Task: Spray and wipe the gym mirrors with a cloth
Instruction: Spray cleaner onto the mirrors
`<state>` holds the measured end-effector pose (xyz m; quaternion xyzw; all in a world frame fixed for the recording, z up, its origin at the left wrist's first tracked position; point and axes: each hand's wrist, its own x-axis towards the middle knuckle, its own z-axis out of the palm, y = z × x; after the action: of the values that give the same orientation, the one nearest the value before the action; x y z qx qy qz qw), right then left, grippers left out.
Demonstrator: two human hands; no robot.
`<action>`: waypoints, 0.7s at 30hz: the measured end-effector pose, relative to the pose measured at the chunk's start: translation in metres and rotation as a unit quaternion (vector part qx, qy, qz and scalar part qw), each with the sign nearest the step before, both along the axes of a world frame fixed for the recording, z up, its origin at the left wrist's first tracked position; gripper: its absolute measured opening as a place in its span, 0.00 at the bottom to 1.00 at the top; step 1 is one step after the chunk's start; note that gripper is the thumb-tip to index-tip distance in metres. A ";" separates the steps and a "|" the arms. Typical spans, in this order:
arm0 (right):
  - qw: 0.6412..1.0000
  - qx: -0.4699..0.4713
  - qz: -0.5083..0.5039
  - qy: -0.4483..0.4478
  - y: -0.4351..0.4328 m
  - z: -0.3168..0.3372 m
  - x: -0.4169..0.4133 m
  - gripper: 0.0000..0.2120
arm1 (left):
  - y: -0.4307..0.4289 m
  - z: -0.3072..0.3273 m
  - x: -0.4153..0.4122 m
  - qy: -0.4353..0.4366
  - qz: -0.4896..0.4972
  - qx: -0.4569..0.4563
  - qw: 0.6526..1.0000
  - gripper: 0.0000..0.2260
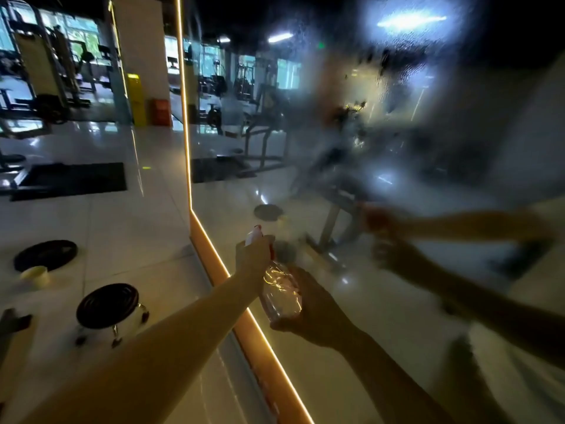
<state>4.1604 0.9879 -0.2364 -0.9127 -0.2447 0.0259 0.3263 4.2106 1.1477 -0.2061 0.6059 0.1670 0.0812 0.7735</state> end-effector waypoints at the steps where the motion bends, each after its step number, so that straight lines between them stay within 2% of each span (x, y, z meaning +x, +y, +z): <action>1: 1.000 -0.008 -0.001 0.005 0.001 -0.004 0.001 0.55 | 0.001 -0.007 0.002 0.013 0.010 -0.017 1.000 0.01; 3: 1.000 -0.018 -0.005 0.017 0.003 -0.013 0.004 0.55 | 0.006 -0.022 0.009 0.032 0.029 -0.037 0.998 0.05; 9: 0.998 -0.034 -0.021 0.041 0.014 -0.035 0.016 0.54 | 0.019 -0.049 0.022 0.064 -0.003 -0.041 0.997 0.01; 14: 0.997 -0.041 -0.022 0.066 0.031 -0.050 0.026 0.53 | 0.033 -0.065 0.035 0.083 -0.010 -0.059 0.995 0.09; 17: 0.996 -0.038 -0.025 0.070 0.045 -0.057 0.037 0.54 | 0.046 -0.064 0.048 0.102 0.005 -0.061 0.993 0.08; 21: 0.998 -0.035 -0.020 0.057 0.063 -0.054 0.051 0.52 | 0.063 -0.064 0.062 0.080 -0.005 -0.047 0.996 0.08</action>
<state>4.2111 1.0514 -0.2899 -0.9255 -0.2062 0.0797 0.3076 4.2723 1.2110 -0.2697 0.5739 0.2286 0.0206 0.7861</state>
